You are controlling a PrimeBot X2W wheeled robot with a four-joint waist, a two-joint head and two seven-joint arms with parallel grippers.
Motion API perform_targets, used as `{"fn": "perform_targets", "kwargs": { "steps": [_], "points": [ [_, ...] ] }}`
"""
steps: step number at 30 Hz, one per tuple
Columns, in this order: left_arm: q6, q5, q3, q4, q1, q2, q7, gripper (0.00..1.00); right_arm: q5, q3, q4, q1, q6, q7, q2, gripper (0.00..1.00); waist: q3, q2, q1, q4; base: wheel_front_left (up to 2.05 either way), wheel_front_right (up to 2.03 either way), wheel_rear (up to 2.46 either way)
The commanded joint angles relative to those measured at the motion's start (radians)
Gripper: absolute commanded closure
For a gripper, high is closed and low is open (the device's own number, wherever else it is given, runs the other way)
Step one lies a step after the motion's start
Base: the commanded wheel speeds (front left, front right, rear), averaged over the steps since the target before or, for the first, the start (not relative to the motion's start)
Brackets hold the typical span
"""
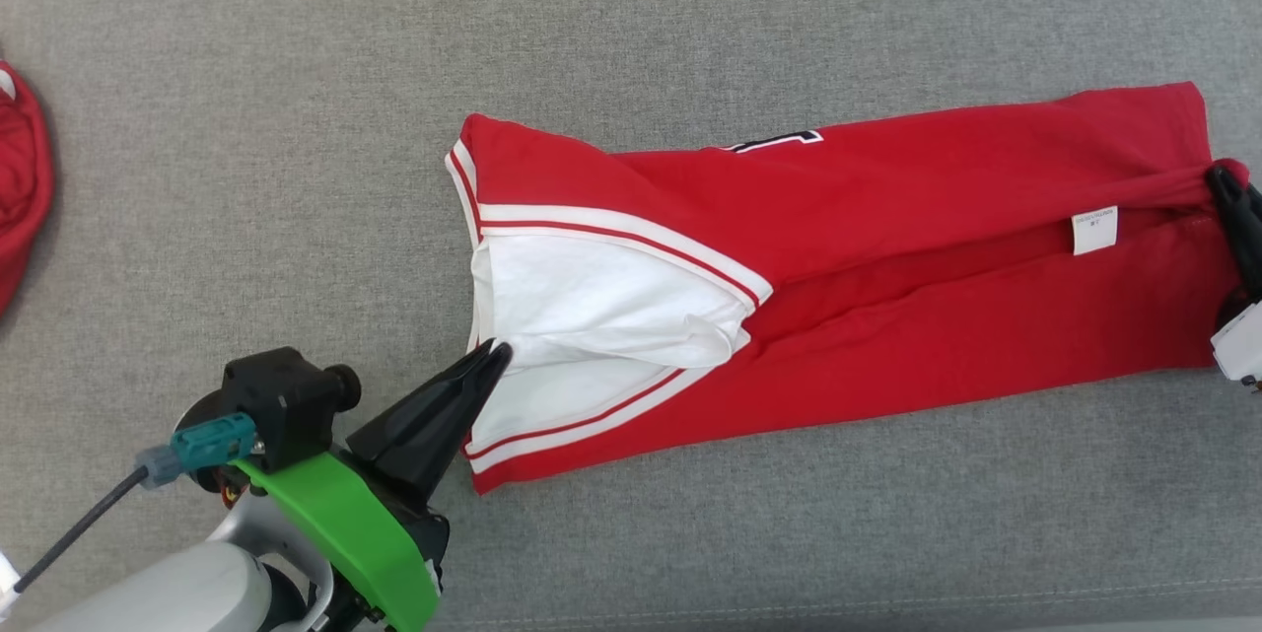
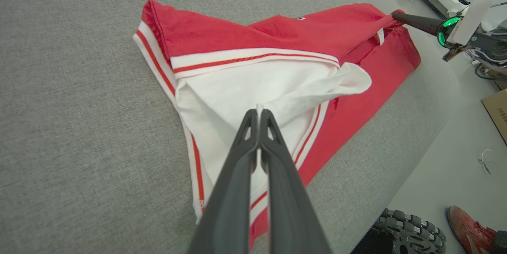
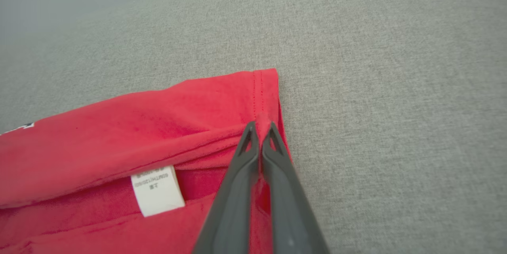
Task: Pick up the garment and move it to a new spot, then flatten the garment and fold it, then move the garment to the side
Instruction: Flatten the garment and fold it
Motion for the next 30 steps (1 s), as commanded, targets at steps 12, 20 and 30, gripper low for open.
{"fn": "perform_targets", "kwargs": {
  "steps": [12, 20, 30],
  "points": [
    [0.045, 0.046, -0.041, 0.166, 0.072, -0.117, -0.079, 0.0, -0.003, -0.007, -0.003, 0.123, 0.0, -0.024, 0.005, 0.0, -0.074, -0.0001, 0.0, -0.007, 0.0, 0.0, 0.0],
    [0.163, 0.117, 0.053, 0.24, 0.169, -0.191, -0.176, 0.0, -0.06, -0.084, -0.023, 0.238, 0.0, -0.083, 0.085, 0.0, -0.172, -0.0001, 0.0, -0.012, 0.0, 0.0, 0.0],
    [0.204, 0.454, 0.407, 0.255, 0.436, -0.389, -0.18, 0.0, -0.074, -0.086, 0.043, 0.294, 0.0, -0.158, 0.174, 0.0, -0.282, -0.0001, 0.0, 0.025, 0.0, 0.0, 0.0]
  ]
}}
